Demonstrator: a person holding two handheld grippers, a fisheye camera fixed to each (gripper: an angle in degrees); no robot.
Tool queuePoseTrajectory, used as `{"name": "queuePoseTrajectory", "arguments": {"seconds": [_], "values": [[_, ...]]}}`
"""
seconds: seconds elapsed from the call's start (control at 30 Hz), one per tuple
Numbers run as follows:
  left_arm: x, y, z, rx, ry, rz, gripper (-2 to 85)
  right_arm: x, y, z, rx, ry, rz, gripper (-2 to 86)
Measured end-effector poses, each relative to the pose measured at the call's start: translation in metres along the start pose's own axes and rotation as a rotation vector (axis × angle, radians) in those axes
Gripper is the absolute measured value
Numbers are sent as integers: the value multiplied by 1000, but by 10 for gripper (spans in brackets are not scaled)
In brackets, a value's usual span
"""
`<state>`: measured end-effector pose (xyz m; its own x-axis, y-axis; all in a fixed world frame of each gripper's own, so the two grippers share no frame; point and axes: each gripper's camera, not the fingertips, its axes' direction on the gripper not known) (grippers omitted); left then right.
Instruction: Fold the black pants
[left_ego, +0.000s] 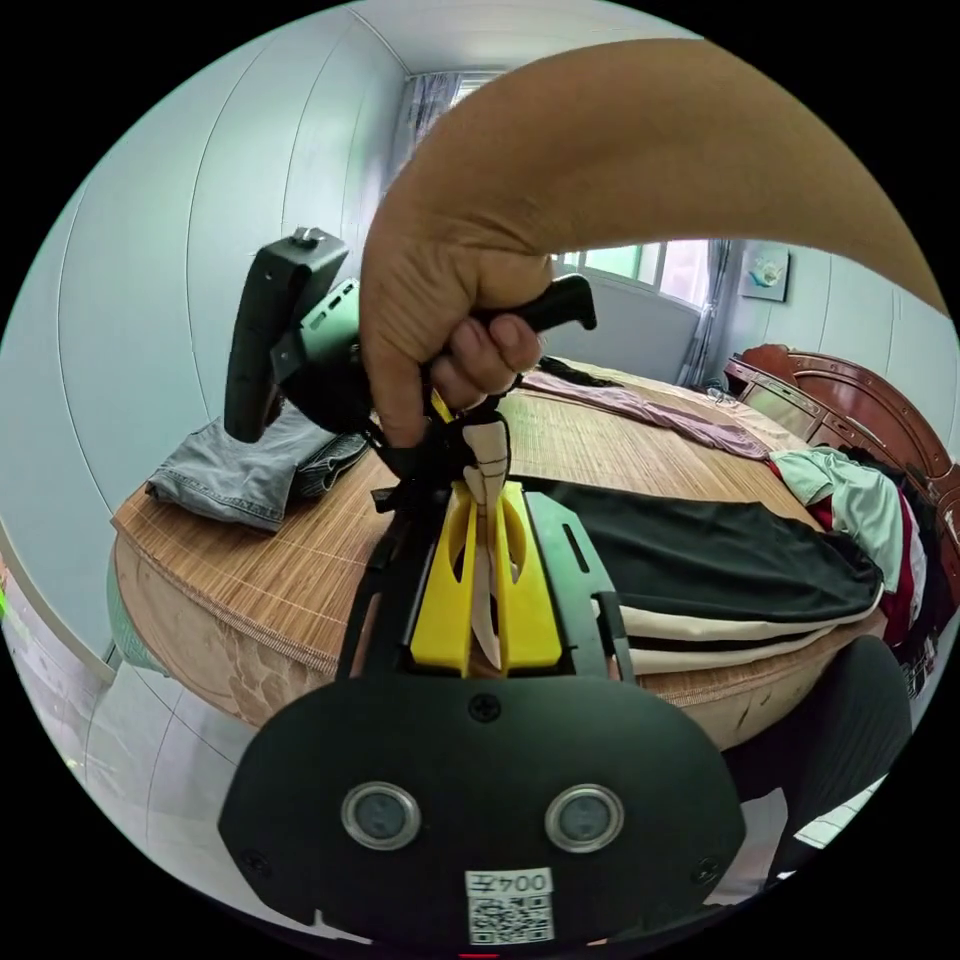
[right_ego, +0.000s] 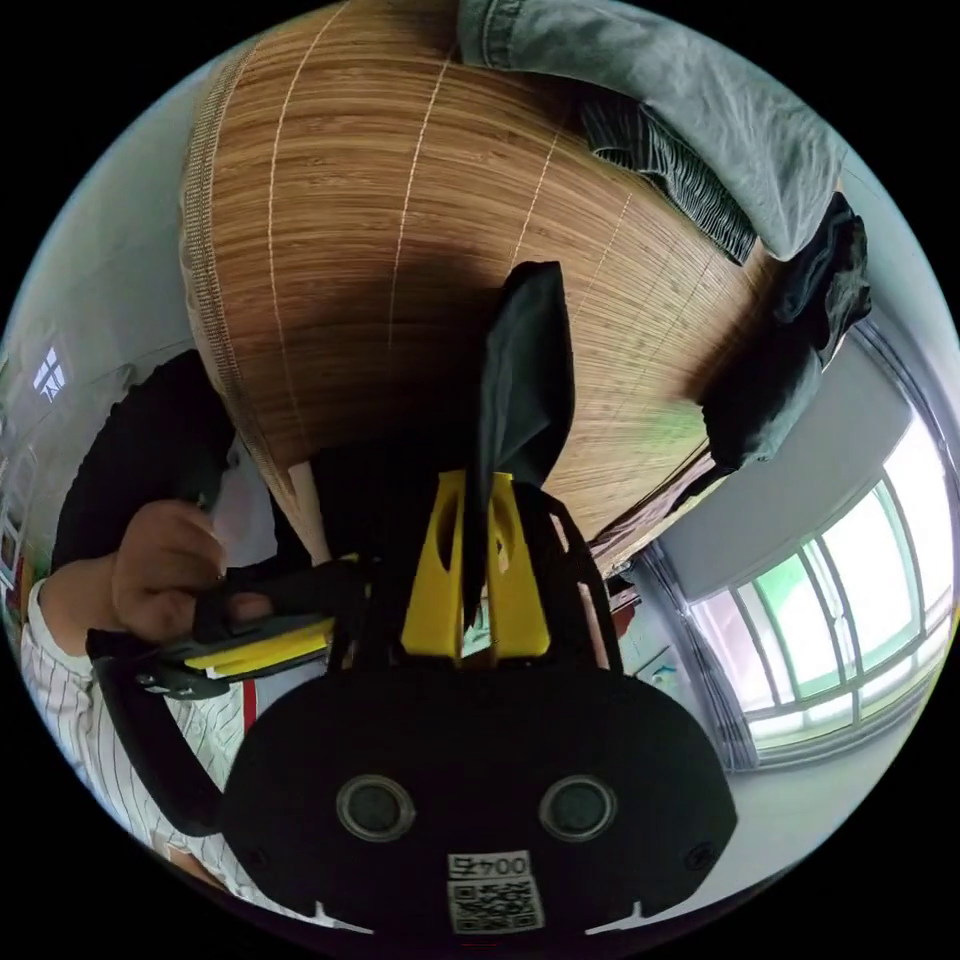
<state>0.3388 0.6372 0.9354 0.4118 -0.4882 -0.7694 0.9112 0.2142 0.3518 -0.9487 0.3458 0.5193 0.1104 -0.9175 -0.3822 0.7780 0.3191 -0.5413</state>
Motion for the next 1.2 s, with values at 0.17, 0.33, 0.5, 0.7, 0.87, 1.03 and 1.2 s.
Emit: {"name": "queuePoseTrajectory", "arguments": {"seconds": [0.17, 0.33, 0.5, 0.7, 0.87, 1.03, 1.2], "values": [[18, -49, -6, 21, 161, -95, 34, 56, 88, -10, 249, -177, 79, -9], [56, -126, -19, 50, 407, -107, 30, 124, 235, -1, 463, -358, 241, -11], [144, -197, -23, 34, 614, -2, 27, 164, 396, 49, 626, -506, 385, -10], [279, -239, -9, -23, 780, 120, 27, 166, 574, 143, 738, -587, 555, -10], [409, -246, 19, -100, 881, 257, 26, 140, 714, 265, 777, -652, 719, -9], [543, -224, 62, -182, 913, 392, 27, 102, 811, 401, 822, -737, 857, -9], [676, -141, 145, -300, 947, 486, 31, 49, 849, 552, 778, -831, 957, -9]]}}
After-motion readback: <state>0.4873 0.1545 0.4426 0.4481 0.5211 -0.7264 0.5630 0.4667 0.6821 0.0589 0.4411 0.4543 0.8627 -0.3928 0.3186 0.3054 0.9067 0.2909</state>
